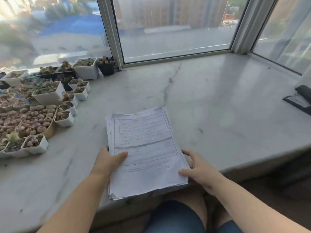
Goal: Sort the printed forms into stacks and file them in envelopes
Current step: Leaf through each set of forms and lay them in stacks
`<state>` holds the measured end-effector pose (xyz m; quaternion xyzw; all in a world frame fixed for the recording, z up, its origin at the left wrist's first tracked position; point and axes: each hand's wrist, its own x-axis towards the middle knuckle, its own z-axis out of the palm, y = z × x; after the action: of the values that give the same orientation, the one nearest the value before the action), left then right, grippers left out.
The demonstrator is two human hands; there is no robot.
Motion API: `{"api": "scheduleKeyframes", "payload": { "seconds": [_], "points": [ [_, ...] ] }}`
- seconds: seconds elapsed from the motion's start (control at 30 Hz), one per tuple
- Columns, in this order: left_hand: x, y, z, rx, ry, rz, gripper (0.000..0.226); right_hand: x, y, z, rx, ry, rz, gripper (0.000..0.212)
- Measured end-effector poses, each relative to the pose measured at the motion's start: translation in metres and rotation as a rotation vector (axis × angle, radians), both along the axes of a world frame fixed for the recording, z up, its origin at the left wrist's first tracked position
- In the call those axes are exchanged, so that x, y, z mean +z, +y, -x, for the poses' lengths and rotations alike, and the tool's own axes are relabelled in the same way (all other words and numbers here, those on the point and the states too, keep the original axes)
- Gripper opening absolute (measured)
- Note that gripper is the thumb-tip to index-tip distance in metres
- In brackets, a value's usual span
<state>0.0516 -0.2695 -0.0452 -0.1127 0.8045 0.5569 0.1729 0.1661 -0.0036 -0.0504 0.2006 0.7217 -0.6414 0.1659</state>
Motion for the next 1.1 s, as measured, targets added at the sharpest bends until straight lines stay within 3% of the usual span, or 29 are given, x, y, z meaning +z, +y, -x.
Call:
{"api": "scheduleKeyframes", "payload": {
  "seconds": [0.07, 0.1, 0.13, 0.2, 0.27, 0.37, 0.57, 0.73, 0.8, 0.87, 0.93, 0.97, 1.1],
  "points": [
    [0.006, 0.008, -0.016, -0.121, 0.449, 0.445, 0.070, -0.004, -0.003, -0.011, -0.035, 0.055, 0.058, 0.068],
    [0.008, 0.017, -0.028, -0.237, 0.641, 0.488, 0.068, -0.006, -0.005, -0.014, -0.047, 0.083, 0.083, 0.068],
    [0.009, 0.027, -0.044, -0.390, 0.698, 0.439, 0.060, -0.007, -0.007, -0.017, -0.059, 0.108, 0.102, 0.069],
    [0.007, 0.043, -0.073, -0.642, 0.604, 0.298, 0.043, -0.009, -0.007, -0.020, -0.061, 0.145, 0.131, 0.071],
    [-0.003, 0.051, -0.088, -0.719, 0.589, 0.264, 0.040, -0.007, -0.003, -0.022, -0.016, 0.152, 0.196, 0.070],
    [-0.009, 0.055, -0.092, -0.670, 0.624, 0.268, 0.038, -0.003, 0.005, -0.023, 0.087, 0.124, 0.212, 0.068],
    [-0.013, 0.054, -0.091, -0.671, 0.592, 0.214, 0.039, -0.004, 0.000, -0.018, 0.032, 0.145, 0.121, 0.071],
    [-0.013, 0.051, -0.089, -0.573, 0.521, 0.051, 0.015, -0.006, -0.001, -0.014, 0.004, 0.145, 0.071, 0.062],
    [-0.015, 0.050, -0.090, -0.445, 0.534, -0.007, 0.013, -0.003, 0.005, -0.013, 0.039, 0.115, 0.130, 0.059],
    [-0.017, 0.053, -0.090, -0.268, 0.562, -0.011, 0.025, -0.001, 0.008, -0.013, 0.069, 0.096, 0.162, 0.065],
    [-0.018, 0.057, -0.091, -0.205, 0.587, -0.011, 0.046, -0.001, 0.008, -0.011, 0.080, 0.099, 0.147, 0.070],
    [-0.018, 0.059, -0.091, -0.206, 0.610, -0.007, 0.046, -0.002, 0.007, -0.010, 0.078, 0.102, 0.134, 0.070],
    [-0.015, 0.058, -0.092, -0.363, 0.684, 0.056, 0.012, -0.003, 0.003, -0.006, 0.052, 0.115, 0.072, 0.069]
  ]
}}
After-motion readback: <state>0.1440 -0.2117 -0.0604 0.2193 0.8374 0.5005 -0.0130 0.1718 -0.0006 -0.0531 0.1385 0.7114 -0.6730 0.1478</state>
